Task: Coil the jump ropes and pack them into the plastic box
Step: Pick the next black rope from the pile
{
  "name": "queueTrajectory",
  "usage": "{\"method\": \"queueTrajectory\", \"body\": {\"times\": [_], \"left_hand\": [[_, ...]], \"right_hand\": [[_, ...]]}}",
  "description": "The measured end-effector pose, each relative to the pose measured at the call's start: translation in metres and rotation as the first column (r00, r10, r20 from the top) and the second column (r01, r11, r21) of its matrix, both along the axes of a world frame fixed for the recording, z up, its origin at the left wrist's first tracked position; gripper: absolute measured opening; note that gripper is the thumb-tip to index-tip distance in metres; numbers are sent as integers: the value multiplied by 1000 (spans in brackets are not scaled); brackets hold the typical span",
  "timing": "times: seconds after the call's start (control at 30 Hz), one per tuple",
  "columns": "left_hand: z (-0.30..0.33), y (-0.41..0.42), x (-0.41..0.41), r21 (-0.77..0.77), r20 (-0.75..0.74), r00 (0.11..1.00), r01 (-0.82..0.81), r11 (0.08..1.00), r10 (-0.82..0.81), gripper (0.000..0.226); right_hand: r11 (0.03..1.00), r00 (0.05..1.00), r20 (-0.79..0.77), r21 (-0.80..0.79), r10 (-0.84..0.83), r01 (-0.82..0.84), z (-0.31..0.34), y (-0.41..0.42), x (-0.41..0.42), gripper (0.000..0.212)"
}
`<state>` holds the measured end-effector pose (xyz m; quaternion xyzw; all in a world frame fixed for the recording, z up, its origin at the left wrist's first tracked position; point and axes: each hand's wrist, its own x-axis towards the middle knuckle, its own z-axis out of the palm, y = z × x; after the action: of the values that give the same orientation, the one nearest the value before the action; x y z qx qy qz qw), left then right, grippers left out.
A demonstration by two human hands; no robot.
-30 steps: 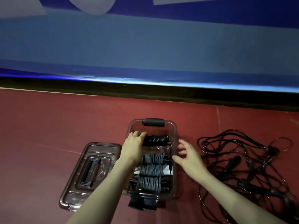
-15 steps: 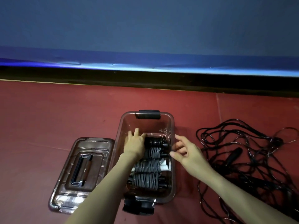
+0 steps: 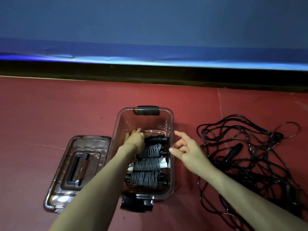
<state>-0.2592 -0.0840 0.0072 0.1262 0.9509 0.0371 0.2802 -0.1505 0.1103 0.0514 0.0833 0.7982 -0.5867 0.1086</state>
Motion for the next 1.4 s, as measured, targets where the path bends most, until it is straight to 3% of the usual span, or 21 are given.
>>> {"method": "queueTrajectory", "body": {"times": [0.2, 0.3, 0.37, 0.43, 0.53, 0.77, 1.03, 1.17, 1.27, 1.4], "left_hand": [[-7, -9, 13, 25, -280, 952, 140, 990, -127, 66], [0, -15, 9, 235, -340, 940, 99, 967, -14, 52], [21, -9, 8, 482, -408, 895, 44, 875, 180, 42], [52, 6, 14, 702, -347, 861, -23, 712, 371, 32], [96, 38, 30, 823, -257, 897, 9, 567, 360, 23], [110, 118, 67, 758, -241, 971, 192, 623, -6, 21], [88, 212, 130, 519, -252, 899, 438, 734, -359, 21], [64, 226, 150, 386, -205, 857, 514, 766, -472, 22], [41, 220, 164, 333, -163, 815, 576, 747, -556, 28], [9, 197, 170, 146, -354, 693, 704, 695, -628, 26]], "right_hand": [[999, 999, 44, -41, -7, 9, 6, 3, 3, 64], [999, 999, 35, -38, -27, 29, 7, 6, 1, 62], [999, 999, 12, -27, -36, 36, 7, 10, 1, 53], [997, 997, -37, -23, -70, 69, 9, 19, 3, 37], [989, 983, -116, 19, -145, 149, 15, 46, 8, 40], [939, 950, -257, 244, -178, 242, 51, 150, 53, 36], [854, 916, -190, 333, -354, 399, 37, 234, 139, 38], [866, 950, -111, 391, -291, 311, 20, 237, 170, 29], [880, 987, -67, 447, -143, 158, 1, 228, 190, 16], [852, 999, 37, 524, -3, -17, -22, 211, 204, 11]]}}
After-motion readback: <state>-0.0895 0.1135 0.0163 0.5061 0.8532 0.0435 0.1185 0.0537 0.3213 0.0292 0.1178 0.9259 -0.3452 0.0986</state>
